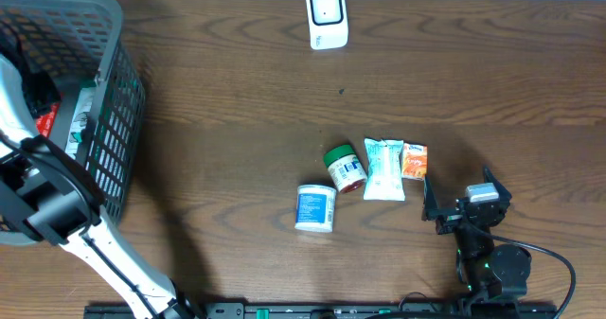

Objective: Scan the item barcode
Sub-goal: 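Close the left gripper on the red snack stick in the basket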

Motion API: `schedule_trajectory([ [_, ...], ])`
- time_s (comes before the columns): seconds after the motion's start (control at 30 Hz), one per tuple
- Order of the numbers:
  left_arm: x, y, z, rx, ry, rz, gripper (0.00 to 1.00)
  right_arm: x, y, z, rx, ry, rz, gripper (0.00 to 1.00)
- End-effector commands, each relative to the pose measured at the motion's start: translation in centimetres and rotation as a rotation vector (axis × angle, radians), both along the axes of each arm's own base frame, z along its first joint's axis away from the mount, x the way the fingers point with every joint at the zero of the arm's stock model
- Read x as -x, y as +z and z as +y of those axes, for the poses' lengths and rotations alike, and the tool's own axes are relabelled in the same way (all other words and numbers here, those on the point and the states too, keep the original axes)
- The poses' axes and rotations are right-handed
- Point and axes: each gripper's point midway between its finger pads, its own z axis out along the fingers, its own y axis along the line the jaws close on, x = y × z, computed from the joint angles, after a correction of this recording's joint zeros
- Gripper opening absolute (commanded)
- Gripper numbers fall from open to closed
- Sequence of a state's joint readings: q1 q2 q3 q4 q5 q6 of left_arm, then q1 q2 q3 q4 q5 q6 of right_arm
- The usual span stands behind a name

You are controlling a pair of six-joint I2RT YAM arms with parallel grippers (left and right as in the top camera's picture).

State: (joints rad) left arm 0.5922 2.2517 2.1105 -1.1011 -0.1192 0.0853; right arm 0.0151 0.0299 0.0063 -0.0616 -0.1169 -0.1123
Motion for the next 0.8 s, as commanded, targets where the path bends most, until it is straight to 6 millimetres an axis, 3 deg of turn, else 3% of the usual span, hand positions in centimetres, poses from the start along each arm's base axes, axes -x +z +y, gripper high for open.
schedule_trajectory([
  [0.0,2.2,1.3,1.0,-0.017,0.327,-0.047,0.07,0.0,0.0,0.2,-0.014,0.008,0.003,0.99],
  [0.1,3.6,1.1,1.7,-0.049,0.512,-0.05,0.07,0.0,0.0,0.2,-0.014,0.008,0.003,0.99],
  [0.23,4.6,0.6,2.1,-0.082,0.619,-0.045,0.07,0.0,0.0,0.2,-0.014,0.008,0.003,0.99],
  [0.57,6.4,-1.6,3.0,-0.184,0.67,0.014,0.07,0.0,-0.1,0.2,-0.014,0.008,0.003,0.99],
  [0.77,5.8,-2.9,3.4,-0.201,0.61,0.008,0.07,0.0,0.0,0.2,-0.014,0.008,0.003,0.99],
])
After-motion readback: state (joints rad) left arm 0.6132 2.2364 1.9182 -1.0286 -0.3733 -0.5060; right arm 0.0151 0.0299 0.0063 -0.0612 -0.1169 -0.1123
